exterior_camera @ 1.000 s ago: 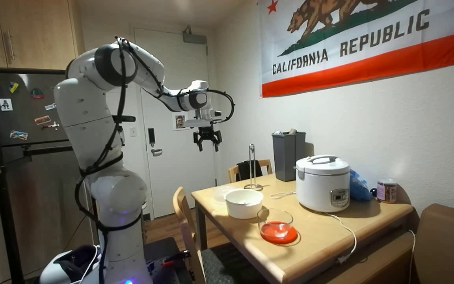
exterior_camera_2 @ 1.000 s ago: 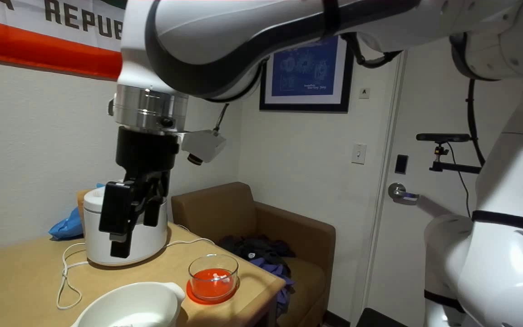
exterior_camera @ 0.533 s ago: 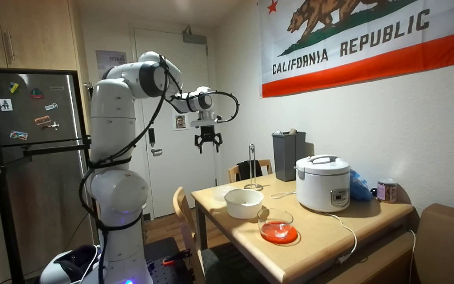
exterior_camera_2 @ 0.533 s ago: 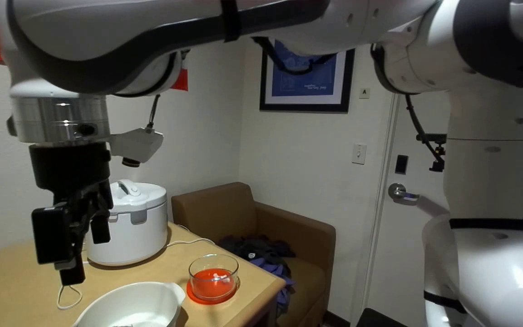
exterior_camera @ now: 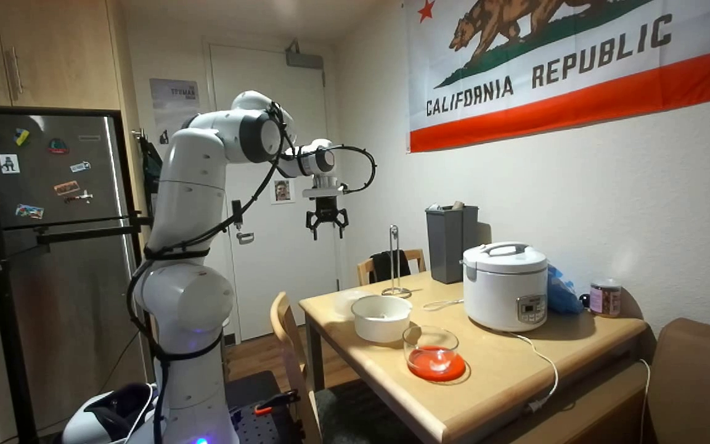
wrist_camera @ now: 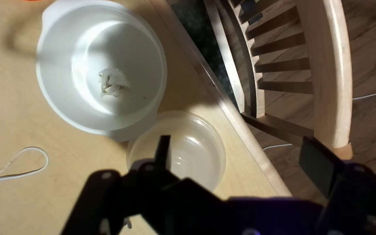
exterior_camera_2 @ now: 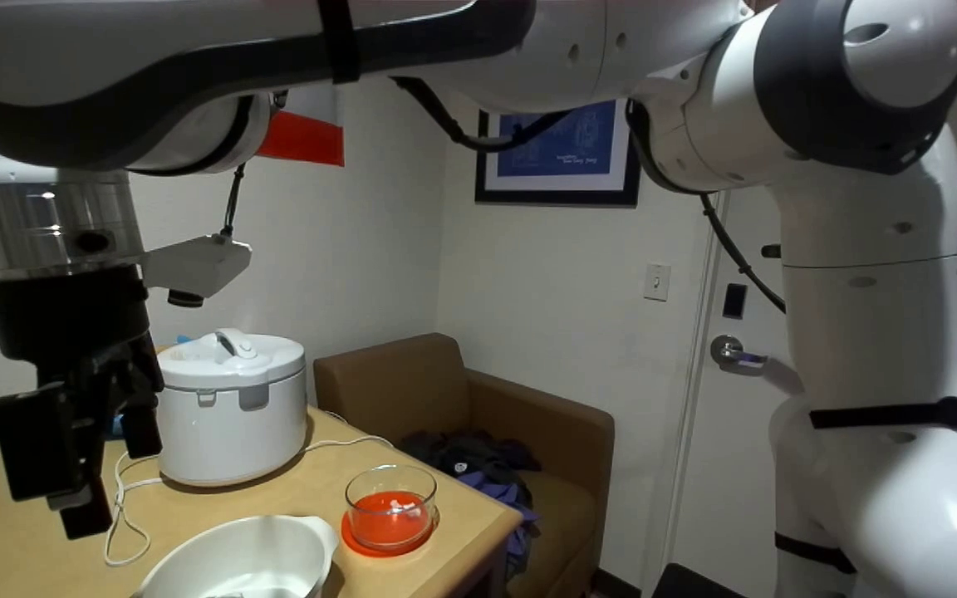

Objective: Cover the bowl with the lid on the table

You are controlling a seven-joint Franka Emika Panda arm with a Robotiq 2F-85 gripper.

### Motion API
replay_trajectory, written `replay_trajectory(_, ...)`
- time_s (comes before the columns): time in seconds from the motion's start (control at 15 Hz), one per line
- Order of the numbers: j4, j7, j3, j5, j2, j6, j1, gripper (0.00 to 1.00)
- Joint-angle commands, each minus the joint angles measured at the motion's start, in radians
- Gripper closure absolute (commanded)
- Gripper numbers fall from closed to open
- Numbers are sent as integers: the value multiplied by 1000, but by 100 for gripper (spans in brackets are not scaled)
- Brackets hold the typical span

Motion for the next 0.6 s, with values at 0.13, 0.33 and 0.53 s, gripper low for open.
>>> replay_trajectory(0.13, 34, -28, -4, 60, 93, 132, -3, 0)
replay_trajectory(0.33, 90, -27, -10, 39, 192, 174, 11, 0)
replay_trajectory(0.53, 154, -39, -12, 52, 289, 206, 15, 0)
